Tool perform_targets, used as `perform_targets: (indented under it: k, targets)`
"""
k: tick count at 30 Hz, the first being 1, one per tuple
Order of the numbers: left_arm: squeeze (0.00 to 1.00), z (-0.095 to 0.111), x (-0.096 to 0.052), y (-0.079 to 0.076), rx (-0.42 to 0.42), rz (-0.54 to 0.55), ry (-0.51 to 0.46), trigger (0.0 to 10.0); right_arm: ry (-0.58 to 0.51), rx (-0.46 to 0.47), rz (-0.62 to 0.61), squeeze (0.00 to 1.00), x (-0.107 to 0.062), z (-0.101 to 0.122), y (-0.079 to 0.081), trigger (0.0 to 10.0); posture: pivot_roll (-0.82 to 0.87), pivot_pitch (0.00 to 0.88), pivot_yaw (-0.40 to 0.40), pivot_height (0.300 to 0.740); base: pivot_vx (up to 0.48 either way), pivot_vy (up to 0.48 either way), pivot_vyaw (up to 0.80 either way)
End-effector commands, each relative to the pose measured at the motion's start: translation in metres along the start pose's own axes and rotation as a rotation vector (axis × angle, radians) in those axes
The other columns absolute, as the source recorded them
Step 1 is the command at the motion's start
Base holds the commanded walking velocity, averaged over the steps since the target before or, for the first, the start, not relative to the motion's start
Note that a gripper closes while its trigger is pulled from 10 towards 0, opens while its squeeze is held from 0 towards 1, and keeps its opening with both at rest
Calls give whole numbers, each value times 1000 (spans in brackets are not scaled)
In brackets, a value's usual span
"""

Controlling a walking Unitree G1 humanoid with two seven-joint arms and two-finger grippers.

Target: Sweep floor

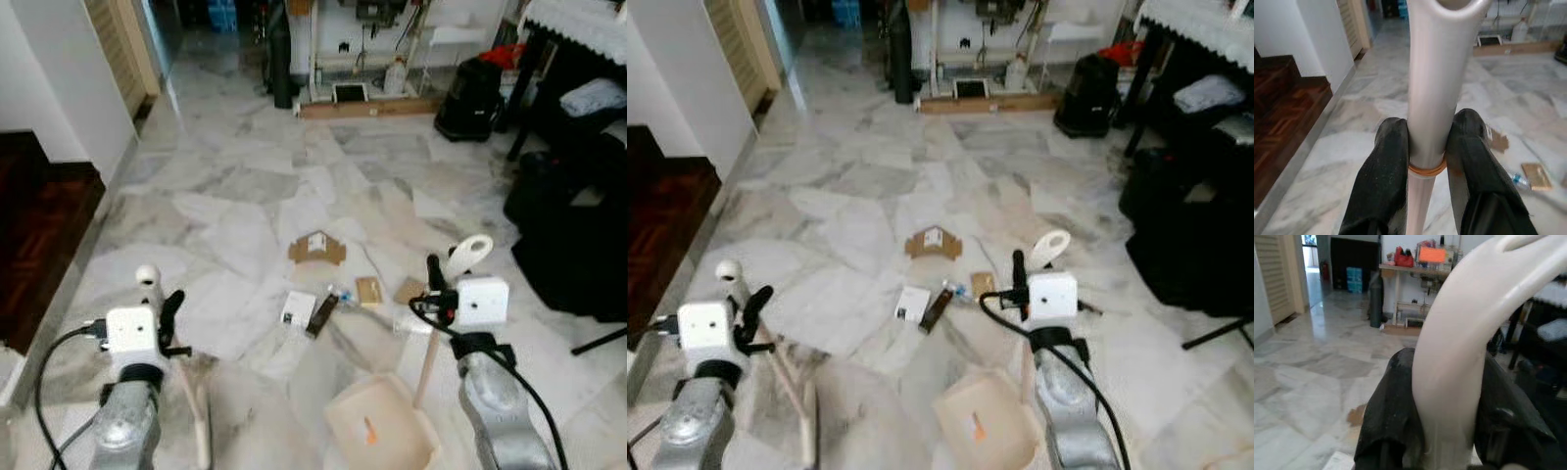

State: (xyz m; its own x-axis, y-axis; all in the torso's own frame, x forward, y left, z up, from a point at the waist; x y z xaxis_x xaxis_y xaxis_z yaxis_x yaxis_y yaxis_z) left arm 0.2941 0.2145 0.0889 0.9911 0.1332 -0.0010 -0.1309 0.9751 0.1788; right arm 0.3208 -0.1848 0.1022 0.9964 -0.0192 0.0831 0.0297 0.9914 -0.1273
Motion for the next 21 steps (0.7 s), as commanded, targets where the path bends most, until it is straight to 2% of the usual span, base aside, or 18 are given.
perform_targets:
  k: [1, 4, 21]
  targets:
    - [0, 12, 2, 7, 4, 14, -52, 10000, -57, -7, 17, 0, 6, 16, 6, 10000, -87, 25, 0, 740, 349, 0, 0]
    - [0, 12, 2, 7, 6, 15, -49, 10000, -55, -29, 46, 0, 6, 15, 12, 10000, -86, 33, -1, 740, 350, 0, 0]
    - [0, 13, 4, 10, 6, 29, -53, 10000, -51, -3, 46, 0, 7, 16, 14, 10000, -81, 53, -2, 740, 351, 0, 0]
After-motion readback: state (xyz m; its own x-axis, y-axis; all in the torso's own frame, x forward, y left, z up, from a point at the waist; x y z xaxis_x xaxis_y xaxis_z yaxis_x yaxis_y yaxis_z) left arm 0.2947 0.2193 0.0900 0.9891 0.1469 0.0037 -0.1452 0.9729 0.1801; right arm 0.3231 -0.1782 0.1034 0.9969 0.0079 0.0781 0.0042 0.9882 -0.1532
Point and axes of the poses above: a point about 5 cm out from each wrist's last joint towards the gripper, its own x axis pointing out of the wrist towards the gripper, its own z axis along the axis of the wrist's last joint, y = z × x, the point moved 5 cm from there along x, pointing out of the wrist towards the gripper, and after that the axes turned 6 degrees about x, right-handed, at the moved point
